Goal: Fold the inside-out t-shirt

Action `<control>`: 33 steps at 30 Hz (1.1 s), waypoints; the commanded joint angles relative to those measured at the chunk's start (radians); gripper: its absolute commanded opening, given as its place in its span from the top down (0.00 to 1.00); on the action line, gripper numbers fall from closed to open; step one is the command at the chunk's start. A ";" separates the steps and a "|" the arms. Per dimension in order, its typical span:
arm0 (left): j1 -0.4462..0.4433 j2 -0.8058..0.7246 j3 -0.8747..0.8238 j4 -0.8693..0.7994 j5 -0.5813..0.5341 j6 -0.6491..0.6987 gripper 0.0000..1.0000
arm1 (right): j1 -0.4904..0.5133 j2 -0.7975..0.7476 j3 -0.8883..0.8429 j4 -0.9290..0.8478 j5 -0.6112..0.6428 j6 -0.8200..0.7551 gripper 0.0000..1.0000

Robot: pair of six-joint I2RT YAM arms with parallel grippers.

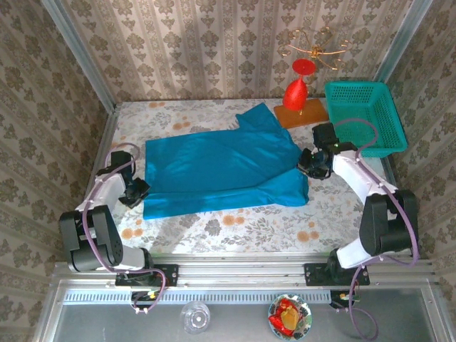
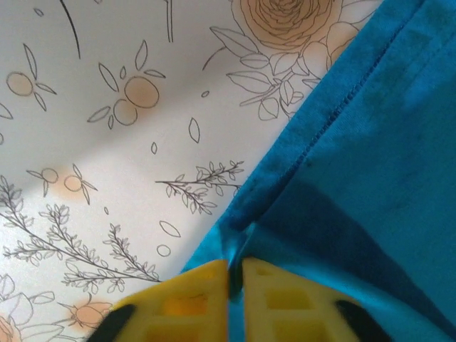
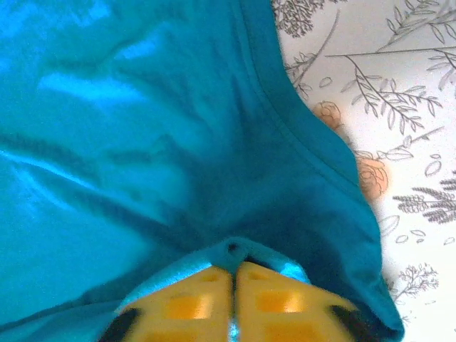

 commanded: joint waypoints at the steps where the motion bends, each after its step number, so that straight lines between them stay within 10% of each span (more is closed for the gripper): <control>1: 0.019 -0.034 0.055 -0.017 -0.011 0.040 0.76 | -0.004 -0.010 0.060 -0.057 0.018 -0.044 0.70; 7: 0.011 -0.131 0.068 -0.093 -0.018 0.088 0.66 | 0.006 -0.113 -0.019 -0.120 0.015 -0.084 0.57; 17: -0.100 -0.042 -0.089 0.032 0.088 0.036 0.95 | 0.058 -0.063 -0.199 -0.025 -0.207 -0.145 0.44; 26: -0.026 0.055 -0.144 0.091 0.074 -0.023 0.97 | 0.051 0.070 -0.201 -0.007 -0.098 -0.084 0.39; 33: 0.013 -0.089 -0.273 0.046 0.046 -0.089 0.95 | 0.080 -0.117 -0.379 -0.043 -0.042 0.030 0.39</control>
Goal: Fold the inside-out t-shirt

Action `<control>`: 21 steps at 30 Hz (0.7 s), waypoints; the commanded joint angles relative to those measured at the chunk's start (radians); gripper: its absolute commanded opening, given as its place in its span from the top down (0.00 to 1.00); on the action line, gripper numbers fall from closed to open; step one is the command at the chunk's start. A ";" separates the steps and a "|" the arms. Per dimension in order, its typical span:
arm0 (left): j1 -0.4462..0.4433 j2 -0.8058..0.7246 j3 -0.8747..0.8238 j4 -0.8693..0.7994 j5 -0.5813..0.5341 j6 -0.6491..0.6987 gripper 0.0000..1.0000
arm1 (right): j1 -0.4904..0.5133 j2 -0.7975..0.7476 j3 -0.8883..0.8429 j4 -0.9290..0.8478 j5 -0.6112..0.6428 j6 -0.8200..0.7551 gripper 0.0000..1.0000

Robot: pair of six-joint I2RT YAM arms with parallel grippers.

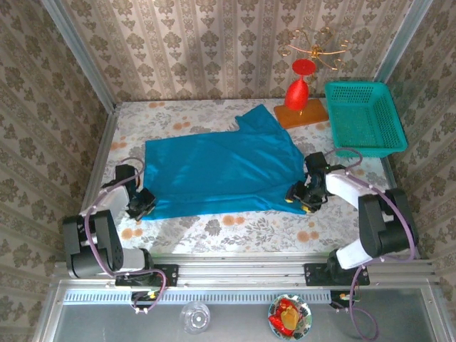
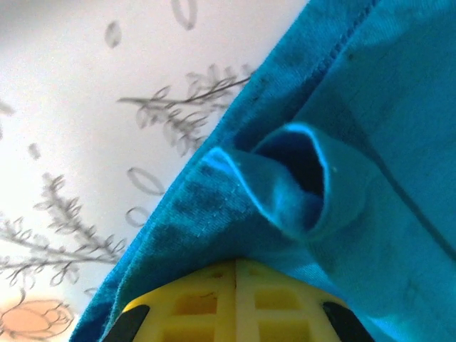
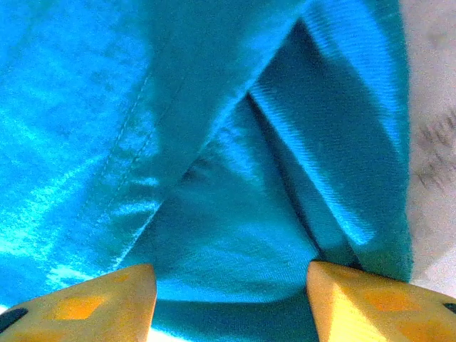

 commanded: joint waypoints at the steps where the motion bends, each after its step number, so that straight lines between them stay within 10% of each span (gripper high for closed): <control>1: 0.016 -0.045 -0.076 -0.084 -0.065 -0.064 0.94 | 0.030 -0.121 -0.062 -0.086 0.072 0.072 0.39; 9: -0.009 -0.168 -0.008 -0.130 -0.015 -0.013 0.93 | 0.134 -0.291 0.010 -0.228 0.147 0.070 0.44; 21: -0.131 -0.155 0.061 -0.109 -0.015 -0.041 0.91 | 0.376 0.015 0.131 -0.022 0.104 0.210 0.51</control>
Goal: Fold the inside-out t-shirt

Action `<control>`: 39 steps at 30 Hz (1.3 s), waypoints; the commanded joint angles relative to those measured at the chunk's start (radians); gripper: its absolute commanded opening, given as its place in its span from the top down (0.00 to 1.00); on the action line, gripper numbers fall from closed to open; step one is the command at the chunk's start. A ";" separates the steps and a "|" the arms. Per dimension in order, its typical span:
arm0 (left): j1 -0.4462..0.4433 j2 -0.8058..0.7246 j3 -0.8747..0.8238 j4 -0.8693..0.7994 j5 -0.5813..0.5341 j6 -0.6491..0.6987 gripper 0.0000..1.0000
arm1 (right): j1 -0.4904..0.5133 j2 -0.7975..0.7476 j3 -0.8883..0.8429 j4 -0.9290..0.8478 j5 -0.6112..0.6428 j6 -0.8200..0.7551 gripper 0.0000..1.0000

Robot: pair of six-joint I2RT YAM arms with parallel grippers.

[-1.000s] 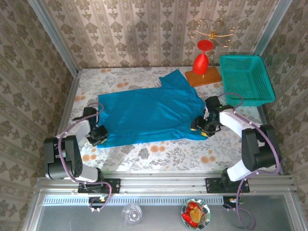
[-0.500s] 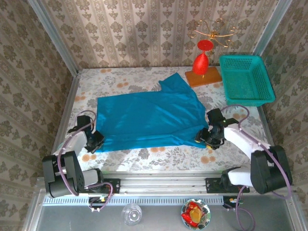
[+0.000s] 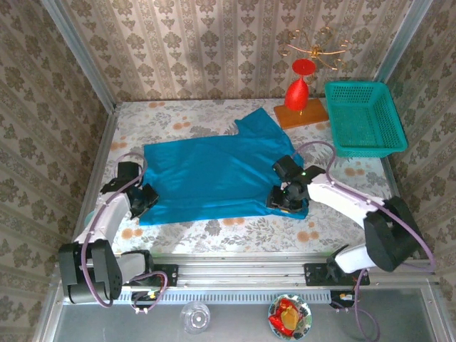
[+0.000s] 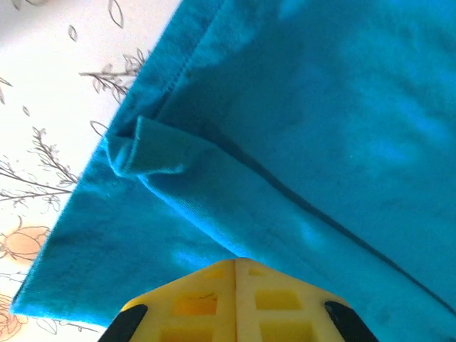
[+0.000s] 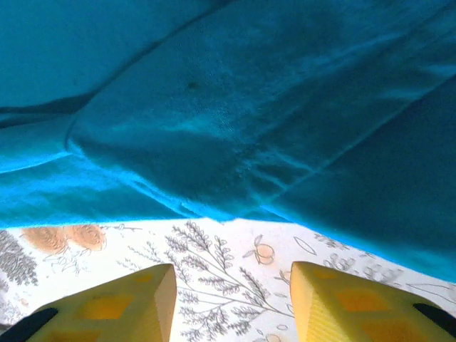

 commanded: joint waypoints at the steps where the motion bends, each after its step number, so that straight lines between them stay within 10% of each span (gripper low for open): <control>1: -0.023 0.019 0.008 -0.002 0.002 -0.020 0.91 | 0.006 0.062 -0.001 0.093 -0.010 0.093 0.51; 11: -0.041 0.044 -0.007 0.005 -0.002 -0.005 0.89 | 0.013 0.103 -0.041 0.244 -0.039 0.175 0.54; 25: -0.040 0.068 0.015 0.005 -0.002 0.011 0.89 | 0.011 0.122 0.075 0.173 0.054 0.117 1.00; 31: -0.035 0.071 0.007 0.004 -0.017 0.018 0.88 | 0.008 0.273 0.301 0.032 0.127 -0.010 0.99; 35: -0.027 0.083 -0.004 0.019 -0.005 0.015 0.88 | 0.010 0.365 0.492 -0.133 0.245 -0.092 0.68; 39: -0.027 0.080 -0.012 0.024 -0.008 0.019 0.88 | 0.012 0.310 0.508 -0.209 0.366 -0.130 0.56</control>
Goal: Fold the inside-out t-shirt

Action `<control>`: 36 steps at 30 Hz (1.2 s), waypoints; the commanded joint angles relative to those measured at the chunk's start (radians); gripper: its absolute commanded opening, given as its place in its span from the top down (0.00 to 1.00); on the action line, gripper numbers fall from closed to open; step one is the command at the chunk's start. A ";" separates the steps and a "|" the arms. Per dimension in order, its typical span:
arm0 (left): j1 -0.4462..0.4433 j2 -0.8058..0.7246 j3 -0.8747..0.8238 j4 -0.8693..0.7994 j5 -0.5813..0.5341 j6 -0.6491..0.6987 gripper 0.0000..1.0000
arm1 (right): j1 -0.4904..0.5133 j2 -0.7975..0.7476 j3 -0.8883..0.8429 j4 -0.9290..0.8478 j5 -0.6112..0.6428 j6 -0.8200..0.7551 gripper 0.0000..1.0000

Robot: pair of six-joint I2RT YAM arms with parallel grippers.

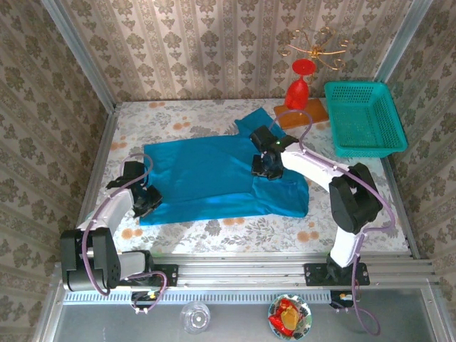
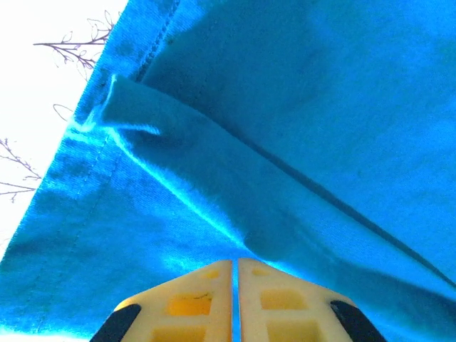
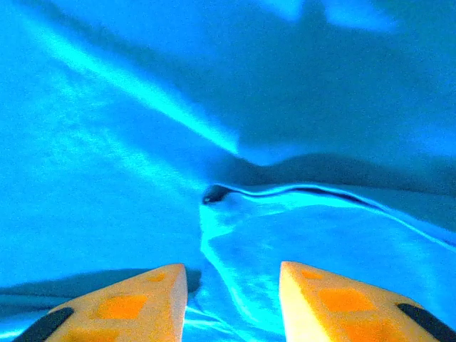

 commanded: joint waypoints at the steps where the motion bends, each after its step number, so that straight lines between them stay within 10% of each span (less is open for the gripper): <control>1: 0.006 0.001 -0.016 0.006 -0.007 0.022 0.88 | 0.002 -0.069 -0.007 -0.156 0.145 -0.064 0.55; 12: 0.007 0.054 -0.020 0.030 0.006 0.059 0.88 | -0.110 -0.165 -0.273 -0.017 -0.061 -0.098 0.44; 36: 0.015 0.173 -0.052 0.061 -0.043 0.075 0.94 | -0.286 -0.013 -0.207 0.018 -0.043 -0.292 0.88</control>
